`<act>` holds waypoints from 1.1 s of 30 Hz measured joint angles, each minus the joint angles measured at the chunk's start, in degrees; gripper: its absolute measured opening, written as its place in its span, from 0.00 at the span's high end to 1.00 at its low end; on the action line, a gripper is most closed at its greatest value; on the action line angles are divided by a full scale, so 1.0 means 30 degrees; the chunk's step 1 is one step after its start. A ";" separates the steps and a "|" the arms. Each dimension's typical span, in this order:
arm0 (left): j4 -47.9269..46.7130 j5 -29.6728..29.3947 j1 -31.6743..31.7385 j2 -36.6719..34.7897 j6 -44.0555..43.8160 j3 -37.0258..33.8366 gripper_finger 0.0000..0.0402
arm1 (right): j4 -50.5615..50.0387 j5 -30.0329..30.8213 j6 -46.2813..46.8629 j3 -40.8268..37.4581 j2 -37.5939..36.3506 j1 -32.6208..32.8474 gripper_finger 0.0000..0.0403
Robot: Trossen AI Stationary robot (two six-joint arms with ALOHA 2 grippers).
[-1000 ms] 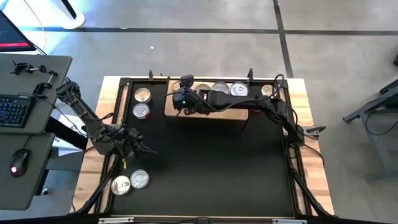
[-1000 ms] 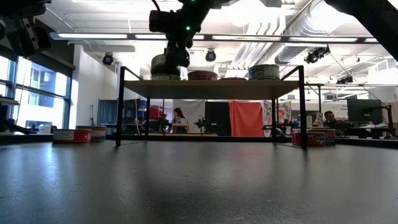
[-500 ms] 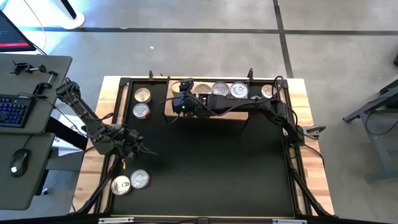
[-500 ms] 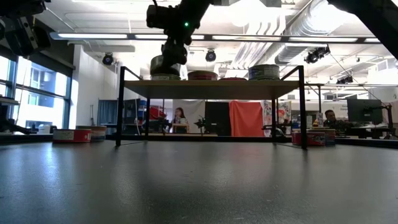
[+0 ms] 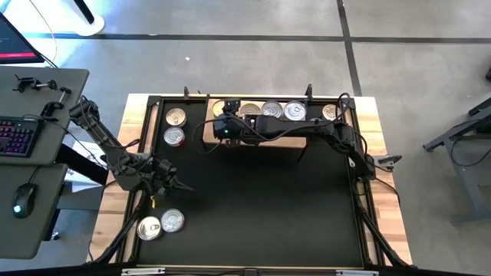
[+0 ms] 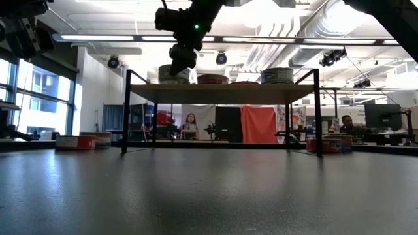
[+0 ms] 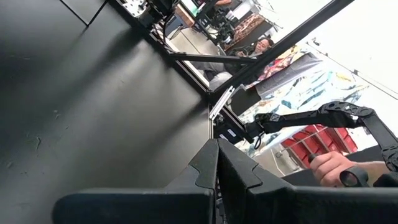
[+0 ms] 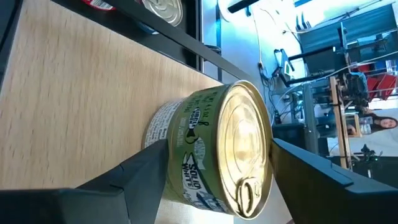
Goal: Stack canned seafood by type on shelf
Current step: Stack the green tuna can on top of the green tuna can on the shelf, then stack the red tuna can on top of the red tuna can on the shelf
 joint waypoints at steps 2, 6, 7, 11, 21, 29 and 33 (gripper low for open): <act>0.0000 -0.0001 0.0000 -0.0002 0.0000 0.0000 1.00 | 0.0019 -0.0003 0.0063 0.0019 0.0000 0.0000 0.34; 0.0000 -0.0008 0.0000 -0.0005 -0.0005 0.0000 1.00 | 0.0026 -0.0003 -0.0085 0.0019 0.0000 0.0044 0.34; 0.0000 -0.0008 0.0000 -0.0001 -0.0007 0.0000 1.00 | 0.0081 -0.0003 -0.0080 0.0019 0.0000 0.0044 0.34; 0.0002 -0.0015 0.0000 -0.0002 -0.0007 0.0000 1.00 | 0.0187 0.0478 -0.0109 0.0019 0.0000 0.0044 0.34; 0.1685 0.2918 -0.0564 0.0176 -0.0364 0.0014 1.00 | 0.0733 0.0529 0.4754 0.1485 0.0022 0.1509 0.34; -0.3959 0.4948 -0.0588 0.2413 0.1106 0.1794 1.00 | 0.0294 -0.0625 1.0991 0.3538 0.0000 0.3287 0.34; -0.5120 0.7574 0.0639 0.4729 0.2660 0.2694 1.00 | -0.1053 -0.0704 1.3437 0.3587 0.0000 0.4139 0.34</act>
